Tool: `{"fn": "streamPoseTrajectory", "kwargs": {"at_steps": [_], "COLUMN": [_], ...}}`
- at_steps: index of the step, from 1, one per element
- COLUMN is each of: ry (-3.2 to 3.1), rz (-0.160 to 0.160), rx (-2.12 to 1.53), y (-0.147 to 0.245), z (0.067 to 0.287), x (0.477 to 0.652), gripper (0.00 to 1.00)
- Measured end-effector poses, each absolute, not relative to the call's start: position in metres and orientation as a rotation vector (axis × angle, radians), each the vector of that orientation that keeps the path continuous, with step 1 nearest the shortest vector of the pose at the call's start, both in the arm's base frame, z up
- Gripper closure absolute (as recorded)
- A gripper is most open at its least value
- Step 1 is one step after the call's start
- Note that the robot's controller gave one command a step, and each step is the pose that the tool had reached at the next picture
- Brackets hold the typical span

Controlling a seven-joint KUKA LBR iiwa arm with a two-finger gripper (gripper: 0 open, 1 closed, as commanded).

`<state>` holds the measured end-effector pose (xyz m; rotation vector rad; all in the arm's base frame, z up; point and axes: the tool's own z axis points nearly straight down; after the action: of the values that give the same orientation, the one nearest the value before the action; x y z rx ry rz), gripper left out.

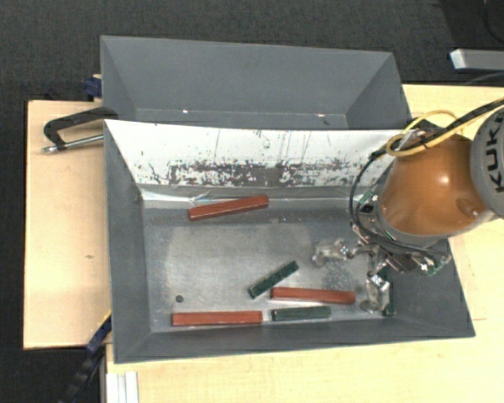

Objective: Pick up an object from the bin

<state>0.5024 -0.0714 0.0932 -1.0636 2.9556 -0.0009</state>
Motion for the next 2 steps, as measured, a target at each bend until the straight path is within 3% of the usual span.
{"fn": "streamPoseTrajectory", "kwargs": {"at_steps": [1, 2], "ry": [2.932, 3.054], "rz": [0.006, 0.002], "rx": [-1.125, -0.731], "y": [-0.047, -0.033], "z": [0.084, 0.073], "x": [0.500, 0.507], "gripper": [0.00, 1.00]}}
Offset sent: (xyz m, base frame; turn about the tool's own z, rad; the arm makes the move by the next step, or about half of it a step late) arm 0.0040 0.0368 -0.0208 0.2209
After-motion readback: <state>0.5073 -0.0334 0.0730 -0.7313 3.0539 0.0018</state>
